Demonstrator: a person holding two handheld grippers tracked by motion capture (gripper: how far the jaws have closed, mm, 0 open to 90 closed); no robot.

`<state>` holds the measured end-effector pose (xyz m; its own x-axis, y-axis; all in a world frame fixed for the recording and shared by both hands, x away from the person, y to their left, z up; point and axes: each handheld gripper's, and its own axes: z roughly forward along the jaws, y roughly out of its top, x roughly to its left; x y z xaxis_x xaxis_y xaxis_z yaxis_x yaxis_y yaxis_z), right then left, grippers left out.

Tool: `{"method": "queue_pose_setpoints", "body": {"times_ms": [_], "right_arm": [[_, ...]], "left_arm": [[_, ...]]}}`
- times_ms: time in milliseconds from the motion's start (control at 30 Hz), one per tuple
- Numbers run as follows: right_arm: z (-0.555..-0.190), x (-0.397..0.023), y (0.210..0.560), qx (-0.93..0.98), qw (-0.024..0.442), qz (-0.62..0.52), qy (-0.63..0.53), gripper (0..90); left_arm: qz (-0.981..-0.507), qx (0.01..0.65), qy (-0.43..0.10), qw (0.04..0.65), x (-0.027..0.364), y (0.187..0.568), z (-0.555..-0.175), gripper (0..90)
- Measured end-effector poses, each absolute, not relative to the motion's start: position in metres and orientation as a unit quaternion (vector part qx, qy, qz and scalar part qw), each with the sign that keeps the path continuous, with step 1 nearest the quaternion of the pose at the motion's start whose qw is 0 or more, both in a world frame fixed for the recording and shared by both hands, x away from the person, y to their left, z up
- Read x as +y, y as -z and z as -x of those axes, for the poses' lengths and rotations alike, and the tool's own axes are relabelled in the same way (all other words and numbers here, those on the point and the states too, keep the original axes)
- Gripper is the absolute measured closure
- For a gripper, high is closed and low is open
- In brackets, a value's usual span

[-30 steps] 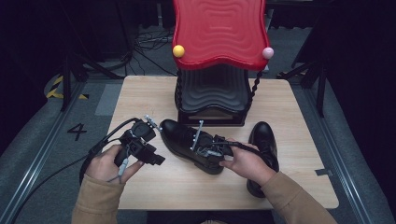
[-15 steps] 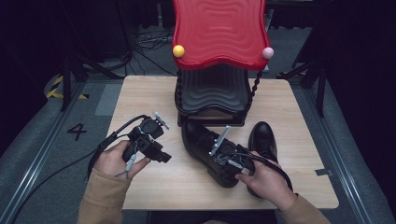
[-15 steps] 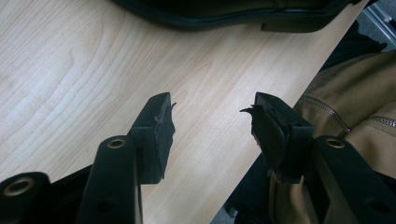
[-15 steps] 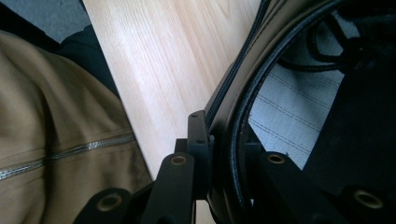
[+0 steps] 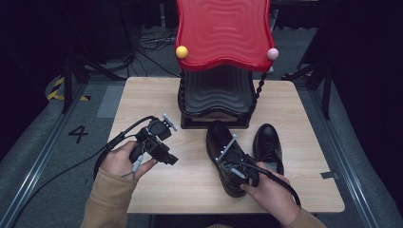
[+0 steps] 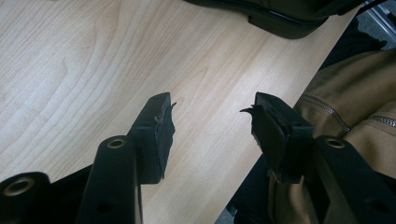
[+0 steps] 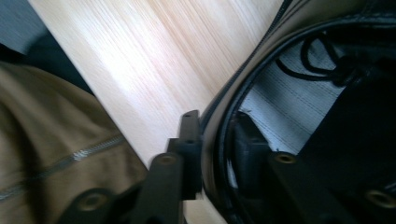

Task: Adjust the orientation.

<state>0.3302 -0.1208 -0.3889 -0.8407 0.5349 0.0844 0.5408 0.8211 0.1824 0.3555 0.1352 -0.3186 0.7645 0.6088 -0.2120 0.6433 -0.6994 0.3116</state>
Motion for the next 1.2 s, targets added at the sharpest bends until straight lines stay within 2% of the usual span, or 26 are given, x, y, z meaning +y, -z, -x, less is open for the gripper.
{"method": "queue_pose_setpoints", "body": {"times_ms": [33, 100, 233, 400, 600, 933, 1067, 1100, 1133, 1200], "right_arm": [[-0.331, -0.122, 0.387, -0.950, 0.036, 0.292, 0.105, 67.2], [-0.333, -0.127, 0.385, -0.946, 0.054, 0.297, 0.115, 66.2], [-0.337, -0.137, 0.378, -0.942, 0.046, 0.305, 0.133, 61.2], [-0.337, -0.173, 0.346, -0.930, 0.008, 0.320, 0.182, 55.9], [-0.336, -0.204, 0.334, -0.921, -0.005, 0.347, 0.178, 50.2], [-0.337, -0.216, 0.356, -0.920, 0.026, 0.373, 0.120, 44.5], [-0.337, -0.211, 0.374, -0.928, 0.037, 0.361, 0.083, 50.4], [-0.338, -0.210, 0.382, -0.929, 0.041, 0.362, 0.062, 55.6], [-0.338, -0.210, 0.382, -0.929, 0.041, 0.362, 0.062, 55.6], [-0.339, -0.208, 0.392, -0.931, 0.051, 0.359, 0.046, 64.5]], "left_arm": [[-0.920, 0.341, 0.046, 0.186, 0.135, 0.319, -0.355, 48.7], [-0.920, 0.341, 0.046, 0.187, 0.136, 0.318, -0.354, 48.7], [-0.920, 0.341, 0.046, 0.188, 0.136, 0.318, -0.353, 48.6], [-0.919, 0.343, 0.045, 0.188, 0.137, 0.318, -0.354, 48.5], [-0.921, 0.338, 0.047, 0.188, 0.134, 0.318, -0.356, 48.5], [-0.926, 0.324, 0.051, 0.186, 0.124, 0.319, -0.363, 48.3], [-0.928, 0.319, 0.054, 0.186, 0.122, 0.319, -0.367, 48.2], [-0.928, 0.317, 0.055, 0.186, 0.120, 0.319, -0.368, 48.1], [-0.928, 0.317, 0.055, 0.186, 0.120, 0.319, -0.368, 48.1], [-0.929, 0.316, 0.055, 0.185, 0.119, 0.319, -0.368, 48.1]]}}
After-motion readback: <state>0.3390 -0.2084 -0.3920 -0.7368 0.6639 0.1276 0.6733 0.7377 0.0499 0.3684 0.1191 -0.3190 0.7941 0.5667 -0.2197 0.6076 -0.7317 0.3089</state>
